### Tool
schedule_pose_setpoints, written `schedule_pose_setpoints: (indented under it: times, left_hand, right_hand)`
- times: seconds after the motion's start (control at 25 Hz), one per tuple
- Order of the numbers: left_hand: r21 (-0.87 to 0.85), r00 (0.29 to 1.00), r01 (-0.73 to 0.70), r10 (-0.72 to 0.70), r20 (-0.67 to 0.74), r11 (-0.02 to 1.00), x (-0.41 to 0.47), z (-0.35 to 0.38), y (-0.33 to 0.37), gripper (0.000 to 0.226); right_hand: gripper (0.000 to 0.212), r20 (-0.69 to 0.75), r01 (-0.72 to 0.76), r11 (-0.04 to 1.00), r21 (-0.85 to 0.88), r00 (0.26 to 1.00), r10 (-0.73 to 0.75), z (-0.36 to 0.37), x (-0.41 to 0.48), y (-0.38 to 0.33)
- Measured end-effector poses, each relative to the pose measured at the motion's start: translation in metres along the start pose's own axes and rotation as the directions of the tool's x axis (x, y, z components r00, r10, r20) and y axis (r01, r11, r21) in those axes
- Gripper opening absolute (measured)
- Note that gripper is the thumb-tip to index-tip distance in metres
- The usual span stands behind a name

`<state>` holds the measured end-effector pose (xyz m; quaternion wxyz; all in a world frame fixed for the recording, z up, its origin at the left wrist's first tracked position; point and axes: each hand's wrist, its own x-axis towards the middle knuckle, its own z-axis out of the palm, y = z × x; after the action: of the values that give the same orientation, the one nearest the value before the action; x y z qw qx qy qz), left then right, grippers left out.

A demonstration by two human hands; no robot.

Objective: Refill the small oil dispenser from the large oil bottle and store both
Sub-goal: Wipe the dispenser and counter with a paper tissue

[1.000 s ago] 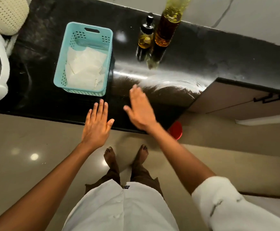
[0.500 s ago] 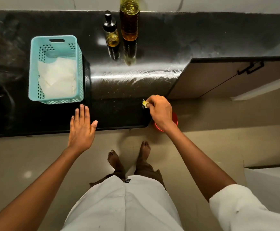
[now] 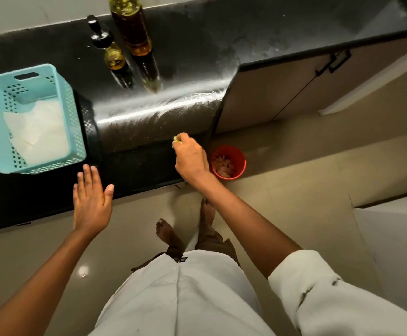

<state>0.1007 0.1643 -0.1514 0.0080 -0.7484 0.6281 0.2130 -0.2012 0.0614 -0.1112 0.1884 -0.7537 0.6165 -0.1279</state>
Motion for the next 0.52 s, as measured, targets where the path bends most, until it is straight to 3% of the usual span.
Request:
schedule_pose_setpoints:
  times: [0.12, 0.24, 0.4, 0.52]
  left_hand:
    - [-0.004, 1.000, 0.022, -0.022, 0.001, 1.000, 0.000, -0.002, 0.001, 0.072]
    - [0.000, 1.000, 0.023, -0.023, 0.001, 1.000, 0.000, -0.001, 0.001, 0.069]
    - [-0.025, 0.999, 0.028, -0.029, -0.015, 0.999, -0.001, -0.003, 0.002, 0.075]
    - [-0.022, 0.999, 0.015, -0.016, -0.037, 1.000, 0.000, -0.004, 0.005, 0.076]
  right_hand:
    - [0.008, -0.066, 0.009, 0.997, 0.083, 0.998, -0.004, -0.003, -0.006, 0.023]
    - [0.001, -0.297, -0.026, 0.983, 0.181, 0.952, 0.080, -0.022, -0.024, 0.061]
    - [0.007, -0.631, -0.075, 0.931, 0.358, 0.716, 0.300, -0.064, -0.063, 0.119]
    - [0.008, -0.662, -0.195, 0.883, 0.427, 0.598, 0.452, -0.051, -0.064, 0.170]
